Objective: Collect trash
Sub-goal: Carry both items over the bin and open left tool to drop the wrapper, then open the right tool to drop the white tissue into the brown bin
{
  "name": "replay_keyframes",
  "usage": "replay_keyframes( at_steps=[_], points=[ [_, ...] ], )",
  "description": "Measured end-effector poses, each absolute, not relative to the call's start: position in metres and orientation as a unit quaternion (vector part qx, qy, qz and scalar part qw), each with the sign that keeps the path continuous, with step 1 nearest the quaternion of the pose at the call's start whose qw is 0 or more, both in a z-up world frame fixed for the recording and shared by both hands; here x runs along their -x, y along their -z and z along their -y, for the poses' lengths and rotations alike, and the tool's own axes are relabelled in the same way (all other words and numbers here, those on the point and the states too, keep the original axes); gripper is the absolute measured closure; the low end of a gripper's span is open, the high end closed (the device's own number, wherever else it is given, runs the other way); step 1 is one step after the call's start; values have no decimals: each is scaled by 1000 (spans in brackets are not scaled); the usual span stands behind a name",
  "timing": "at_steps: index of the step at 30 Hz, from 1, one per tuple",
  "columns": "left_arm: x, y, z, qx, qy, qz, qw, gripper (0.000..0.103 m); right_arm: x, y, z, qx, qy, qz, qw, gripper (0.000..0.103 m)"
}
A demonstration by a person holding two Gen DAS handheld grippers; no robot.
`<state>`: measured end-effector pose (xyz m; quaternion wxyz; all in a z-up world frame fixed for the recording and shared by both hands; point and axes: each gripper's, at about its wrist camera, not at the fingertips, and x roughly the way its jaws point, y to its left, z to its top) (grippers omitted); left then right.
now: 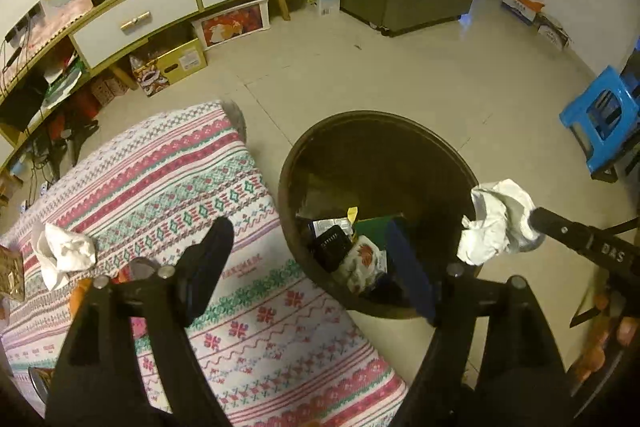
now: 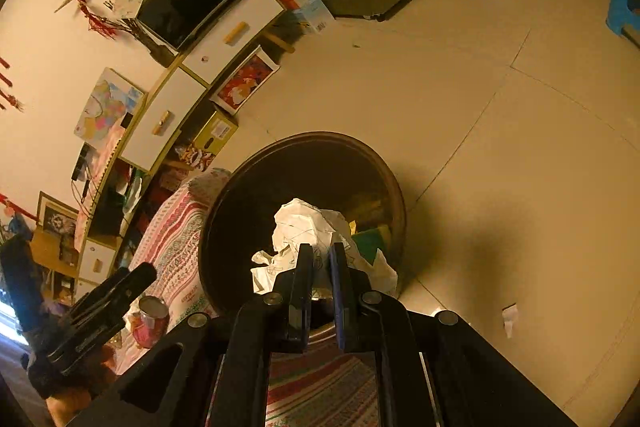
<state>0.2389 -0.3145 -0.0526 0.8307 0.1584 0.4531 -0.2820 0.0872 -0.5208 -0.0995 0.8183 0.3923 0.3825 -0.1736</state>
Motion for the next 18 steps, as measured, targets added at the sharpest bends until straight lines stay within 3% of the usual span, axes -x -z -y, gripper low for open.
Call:
replay_keyframes(
  at_steps=[14,16,17,18],
  points=[
    [-211,45,256,-120,304,-453,830,21,-102,99,504,-362,183,-397,823,90],
    [-208,46,245,-113,302,-457,829,20,-105,94,500,-350,193,-397,826,84],
    [-207,45,240,-109,302,-459,828,20,-107,91,497,-348,189,-396,828,70],
    [-207,45,236,-105,302,-461,828,19,-107,88,493,-346,184,-391,833,47]
  ],
)
